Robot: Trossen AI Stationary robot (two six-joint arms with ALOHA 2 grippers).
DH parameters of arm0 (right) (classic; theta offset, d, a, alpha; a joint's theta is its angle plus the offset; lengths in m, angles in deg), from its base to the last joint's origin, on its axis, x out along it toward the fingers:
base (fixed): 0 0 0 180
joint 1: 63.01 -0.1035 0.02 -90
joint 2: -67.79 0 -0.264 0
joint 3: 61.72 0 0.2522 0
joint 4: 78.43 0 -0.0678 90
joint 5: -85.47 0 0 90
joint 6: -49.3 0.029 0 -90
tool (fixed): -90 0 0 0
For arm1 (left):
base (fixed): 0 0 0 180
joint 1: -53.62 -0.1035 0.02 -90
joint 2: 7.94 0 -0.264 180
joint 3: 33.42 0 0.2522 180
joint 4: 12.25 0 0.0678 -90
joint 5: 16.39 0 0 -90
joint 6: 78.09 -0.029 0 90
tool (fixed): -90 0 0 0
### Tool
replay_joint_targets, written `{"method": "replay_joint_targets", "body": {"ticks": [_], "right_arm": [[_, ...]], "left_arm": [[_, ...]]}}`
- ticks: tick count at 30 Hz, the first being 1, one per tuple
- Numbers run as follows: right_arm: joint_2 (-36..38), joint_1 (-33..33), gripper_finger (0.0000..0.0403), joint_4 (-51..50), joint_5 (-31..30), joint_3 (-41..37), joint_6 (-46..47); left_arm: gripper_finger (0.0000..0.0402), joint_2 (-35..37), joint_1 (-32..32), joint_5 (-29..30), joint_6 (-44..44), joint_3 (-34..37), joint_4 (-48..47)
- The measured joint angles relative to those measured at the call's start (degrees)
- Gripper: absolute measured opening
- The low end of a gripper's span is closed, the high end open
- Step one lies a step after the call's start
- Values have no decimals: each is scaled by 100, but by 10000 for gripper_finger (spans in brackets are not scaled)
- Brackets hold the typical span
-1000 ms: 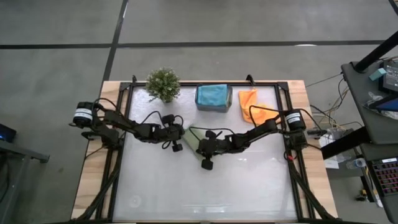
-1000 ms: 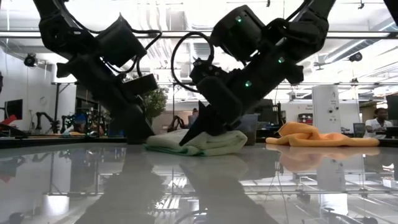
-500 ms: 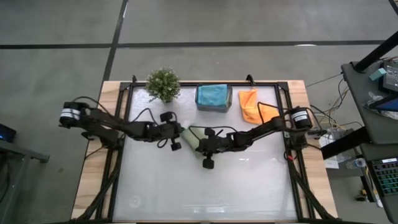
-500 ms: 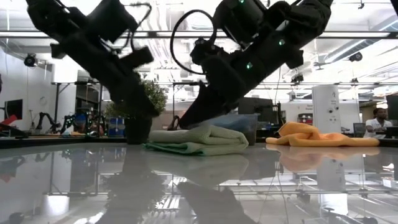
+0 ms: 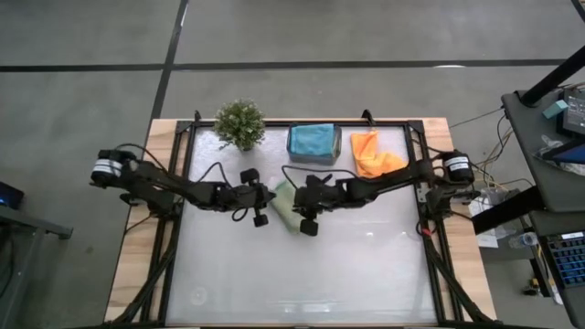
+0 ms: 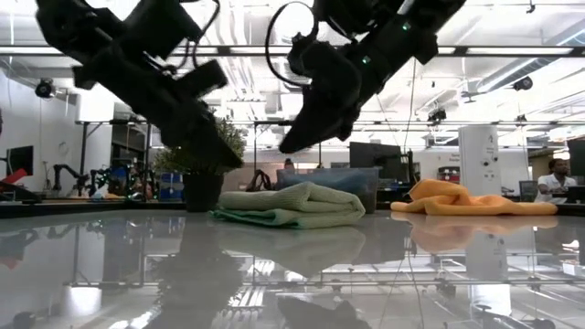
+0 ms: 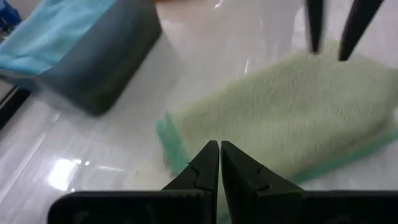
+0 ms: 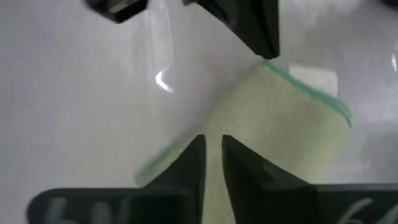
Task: Fold microfiber towels
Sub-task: Fold the green towel
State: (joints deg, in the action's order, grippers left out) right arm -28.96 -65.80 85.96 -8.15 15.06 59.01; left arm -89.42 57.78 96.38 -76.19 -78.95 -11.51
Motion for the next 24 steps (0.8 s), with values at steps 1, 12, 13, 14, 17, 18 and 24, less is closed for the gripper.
{"method": "replay_joint_targets", "body": {"ticks": [1,12,13,14,17,18,24], "right_arm": [[17,60,60,-245,87,66,92],[10,1122,215,-1294,1646,319,1658],[7,1192,225,-1295,1679,301,1717],[-22,1250,235,-1289,1698,296,1750],[-118,1367,259,-1285,1741,291,1894],[-154,1378,265,-1276,1766,291,1901],[-284,1371,288,-1238,1908,291,1972]], "left_arm": [[4,-126,0,-6,-40,-20,132],[4,-788,49,-163,72,-9,449],[4,-829,46,-106,76,-9,436],[4,-857,46,-27,81,-8,392],[4,-946,46,26,83,-7,367],[4,-957,46,24,84,-7,333],[4,-851,46,21,95,-12,151]]}}
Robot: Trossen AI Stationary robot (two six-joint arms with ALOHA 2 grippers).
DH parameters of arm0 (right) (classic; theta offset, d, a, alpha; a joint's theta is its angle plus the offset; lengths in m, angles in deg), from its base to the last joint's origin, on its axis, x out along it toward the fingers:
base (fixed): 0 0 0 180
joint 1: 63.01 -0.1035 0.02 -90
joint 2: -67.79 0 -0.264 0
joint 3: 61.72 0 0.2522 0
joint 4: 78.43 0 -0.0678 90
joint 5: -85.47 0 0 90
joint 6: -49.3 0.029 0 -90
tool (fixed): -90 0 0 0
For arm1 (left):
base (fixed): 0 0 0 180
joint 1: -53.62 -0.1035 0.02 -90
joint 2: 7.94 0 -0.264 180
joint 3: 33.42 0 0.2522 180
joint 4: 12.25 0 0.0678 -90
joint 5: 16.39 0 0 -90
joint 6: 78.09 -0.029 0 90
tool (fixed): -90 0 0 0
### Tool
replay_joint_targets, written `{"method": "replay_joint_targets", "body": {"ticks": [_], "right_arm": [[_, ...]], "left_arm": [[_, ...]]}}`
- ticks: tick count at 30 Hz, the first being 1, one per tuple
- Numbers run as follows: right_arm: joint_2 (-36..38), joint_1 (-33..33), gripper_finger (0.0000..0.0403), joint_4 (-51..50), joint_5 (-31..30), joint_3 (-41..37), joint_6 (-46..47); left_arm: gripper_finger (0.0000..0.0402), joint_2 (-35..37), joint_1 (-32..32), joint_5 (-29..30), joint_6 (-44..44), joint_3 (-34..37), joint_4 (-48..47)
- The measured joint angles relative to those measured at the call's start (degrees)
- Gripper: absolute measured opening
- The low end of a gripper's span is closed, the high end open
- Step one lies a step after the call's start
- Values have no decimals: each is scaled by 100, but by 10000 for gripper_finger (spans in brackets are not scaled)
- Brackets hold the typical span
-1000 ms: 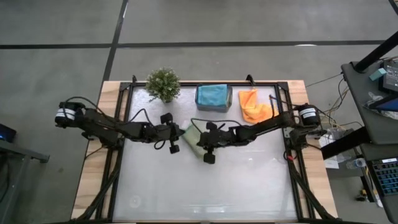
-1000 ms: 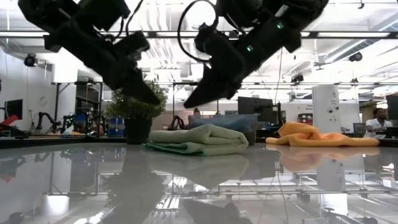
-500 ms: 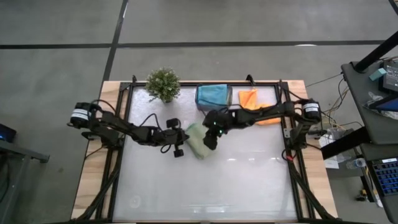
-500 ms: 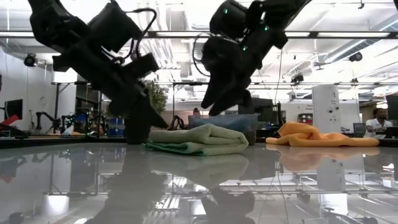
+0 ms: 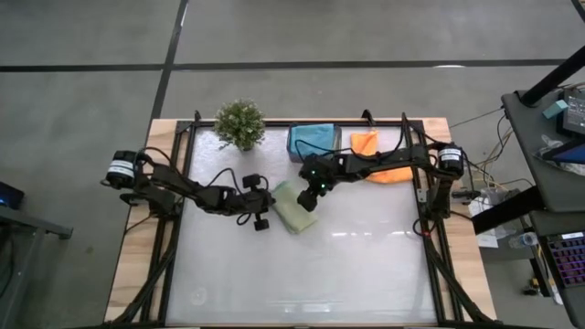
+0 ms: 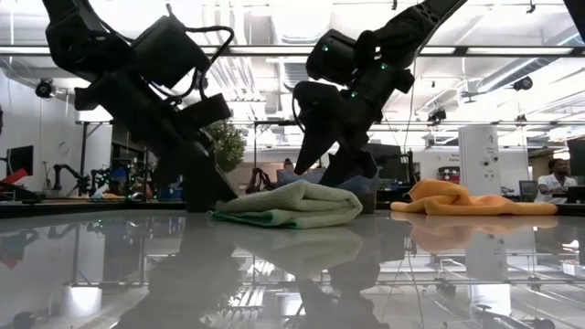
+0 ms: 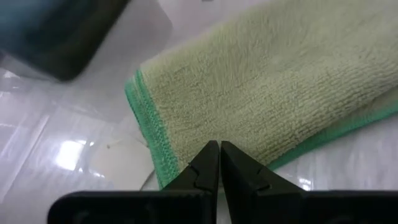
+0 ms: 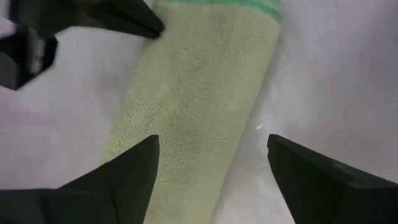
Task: Fold microfiber towels
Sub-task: Fold the green towel
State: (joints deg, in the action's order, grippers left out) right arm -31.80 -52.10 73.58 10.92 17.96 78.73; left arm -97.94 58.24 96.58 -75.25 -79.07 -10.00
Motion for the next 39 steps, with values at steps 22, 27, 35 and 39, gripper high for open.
{"method": "replay_joint_targets", "body": {"ticks": [22,27,35,39], "right_arm": [[377,-1907,247,913,-1708,-491,-2774],[294,-2138,246,1224,-2332,-644,-2902],[-123,-2179,243,2142,-2342,-931,-2829],[-314,-2176,220,2393,-2307,-926,-2928]], "left_arm": [[4,1611,-208,-766,-647,5,-1571],[34,1456,-422,-927,-774,9,-1432],[107,1209,-445,-1533,-1091,-1,-1332],[104,1121,-251,-2897,-1105,27,-1116]]}}
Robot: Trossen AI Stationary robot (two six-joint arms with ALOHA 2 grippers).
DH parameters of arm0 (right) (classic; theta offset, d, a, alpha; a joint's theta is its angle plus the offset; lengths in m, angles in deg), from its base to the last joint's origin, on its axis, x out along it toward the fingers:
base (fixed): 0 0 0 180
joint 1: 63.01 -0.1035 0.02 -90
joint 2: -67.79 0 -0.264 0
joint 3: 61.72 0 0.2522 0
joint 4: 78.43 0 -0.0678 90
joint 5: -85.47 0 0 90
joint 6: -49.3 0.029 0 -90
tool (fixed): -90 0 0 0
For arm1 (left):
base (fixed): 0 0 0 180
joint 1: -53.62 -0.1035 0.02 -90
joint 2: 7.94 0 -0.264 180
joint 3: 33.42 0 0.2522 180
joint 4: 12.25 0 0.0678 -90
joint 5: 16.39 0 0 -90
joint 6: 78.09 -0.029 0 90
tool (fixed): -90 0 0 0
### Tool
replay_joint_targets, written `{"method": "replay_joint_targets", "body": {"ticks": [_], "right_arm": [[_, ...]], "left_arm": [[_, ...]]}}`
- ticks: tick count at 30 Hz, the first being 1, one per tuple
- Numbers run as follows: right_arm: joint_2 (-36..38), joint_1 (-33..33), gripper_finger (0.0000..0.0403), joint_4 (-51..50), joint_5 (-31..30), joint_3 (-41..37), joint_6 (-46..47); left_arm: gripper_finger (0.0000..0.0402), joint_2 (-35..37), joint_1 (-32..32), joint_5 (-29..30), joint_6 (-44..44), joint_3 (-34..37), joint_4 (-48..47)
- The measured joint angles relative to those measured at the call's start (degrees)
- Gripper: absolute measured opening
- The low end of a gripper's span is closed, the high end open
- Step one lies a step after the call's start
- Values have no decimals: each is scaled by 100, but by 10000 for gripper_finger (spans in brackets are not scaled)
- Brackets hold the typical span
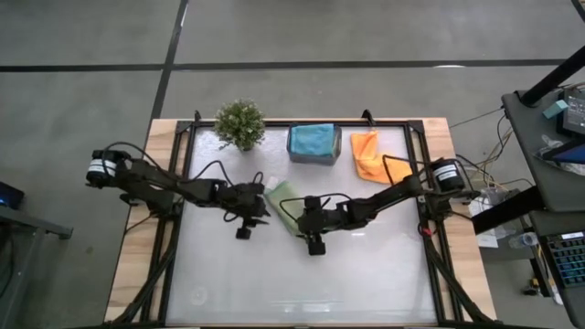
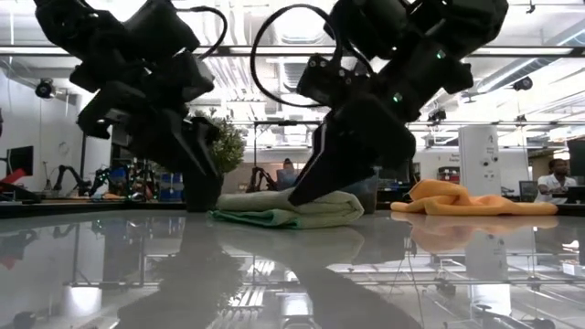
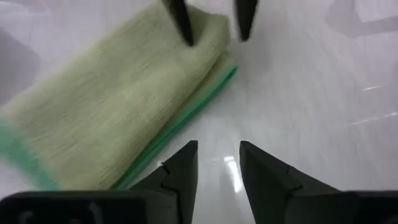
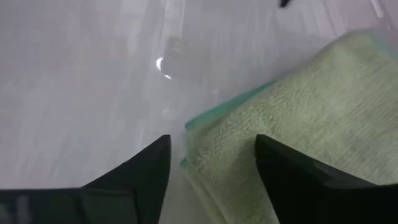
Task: Fold microfiber towels
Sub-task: Fold the green towel
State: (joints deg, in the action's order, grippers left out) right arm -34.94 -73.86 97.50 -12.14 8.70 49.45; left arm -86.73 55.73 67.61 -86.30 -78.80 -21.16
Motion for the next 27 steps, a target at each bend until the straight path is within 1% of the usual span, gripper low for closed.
{"method": "replay_joint_targets", "body": {"ticks": [3,5,8,16,18,21,24,27], "right_arm": [[-46,31,191,43,-1,1,20],[-46,38,169,48,-24,1,-5],[-46,36,132,14,-258,0,-21],[-48,35,24,-39,-310,-18,-90],[-48,28,15,-32,-313,9,28],[-48,23,14,-33,-313,50,244],[-48,20,13,-39,-309,157,389],[-48,-19,13,-47,-300,305,478]], "left_arm": [[92,-198,224,22,185,17,247],[83,-438,392,56,187,5,646],[68,-848,569,279,331,-17,1264],[38,-1944,636,809,775,-66,2603],[32,-2189,636,833,810,-78,2882],[23,-2433,634,863,934,-156,3226],[16,-2549,639,1097,1030,-230,3270],[10,-2579,640,1184,1095,-235,3288]]}}
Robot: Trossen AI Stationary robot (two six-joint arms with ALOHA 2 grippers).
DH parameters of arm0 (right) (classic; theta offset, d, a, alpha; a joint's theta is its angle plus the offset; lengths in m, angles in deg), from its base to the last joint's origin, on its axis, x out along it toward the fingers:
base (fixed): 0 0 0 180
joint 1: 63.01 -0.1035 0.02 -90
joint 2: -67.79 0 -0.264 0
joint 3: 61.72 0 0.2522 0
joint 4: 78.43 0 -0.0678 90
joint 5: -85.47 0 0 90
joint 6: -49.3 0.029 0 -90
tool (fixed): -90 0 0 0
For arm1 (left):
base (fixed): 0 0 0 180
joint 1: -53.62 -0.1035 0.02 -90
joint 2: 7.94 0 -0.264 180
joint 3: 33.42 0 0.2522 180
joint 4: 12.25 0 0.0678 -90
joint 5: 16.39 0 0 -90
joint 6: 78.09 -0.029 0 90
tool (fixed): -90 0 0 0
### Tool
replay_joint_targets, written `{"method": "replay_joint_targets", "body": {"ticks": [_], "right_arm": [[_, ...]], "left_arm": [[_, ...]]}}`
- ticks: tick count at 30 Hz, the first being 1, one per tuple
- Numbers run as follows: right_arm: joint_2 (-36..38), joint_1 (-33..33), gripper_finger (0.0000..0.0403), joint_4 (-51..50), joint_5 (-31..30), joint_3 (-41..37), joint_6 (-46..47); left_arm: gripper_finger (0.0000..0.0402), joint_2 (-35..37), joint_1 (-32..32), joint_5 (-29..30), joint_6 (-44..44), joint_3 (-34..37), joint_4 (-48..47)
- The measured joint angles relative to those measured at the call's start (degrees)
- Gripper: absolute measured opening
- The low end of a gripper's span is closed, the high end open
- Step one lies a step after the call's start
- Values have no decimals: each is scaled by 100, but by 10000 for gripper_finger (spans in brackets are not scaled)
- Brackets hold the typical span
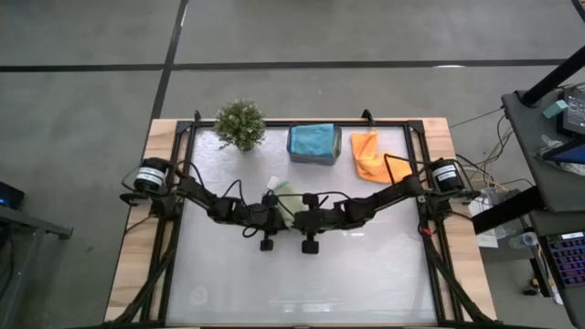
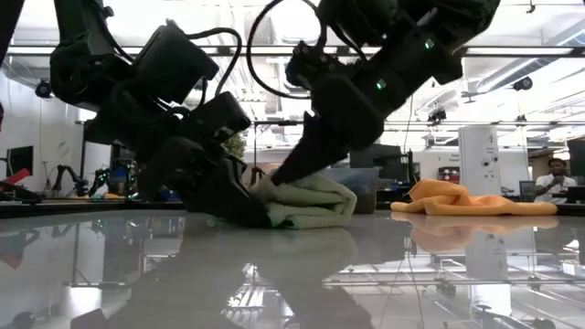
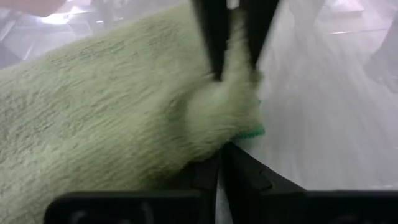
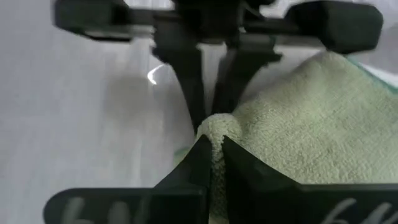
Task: Fold microfiber towels
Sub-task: Fold the green towel
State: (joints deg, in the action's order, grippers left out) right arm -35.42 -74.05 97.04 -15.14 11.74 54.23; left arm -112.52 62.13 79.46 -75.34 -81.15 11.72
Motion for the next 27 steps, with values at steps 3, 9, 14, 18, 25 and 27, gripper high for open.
{"method": "replay_joint_targets", "body": {"ticks": [3,9,14,18,25,27], "right_arm": [[0,-82,13,0,52,98,29],[-247,-145,13,45,68,98,305],[-553,-137,13,223,51,112,582],[-650,-134,15,252,50,179,601],[-602,-134,68,192,53,194,703],[-572,-134,91,186,58,194,655]], "left_arm": [[8,26,0,33,0,15,-21],[8,52,-4,75,0,23,-47],[8,74,2,81,44,23,-81],[8,160,3,83,149,43,-208],[8,1114,21,73,306,30,-2058],[8,1458,22,69,205,34,-2356]]}}
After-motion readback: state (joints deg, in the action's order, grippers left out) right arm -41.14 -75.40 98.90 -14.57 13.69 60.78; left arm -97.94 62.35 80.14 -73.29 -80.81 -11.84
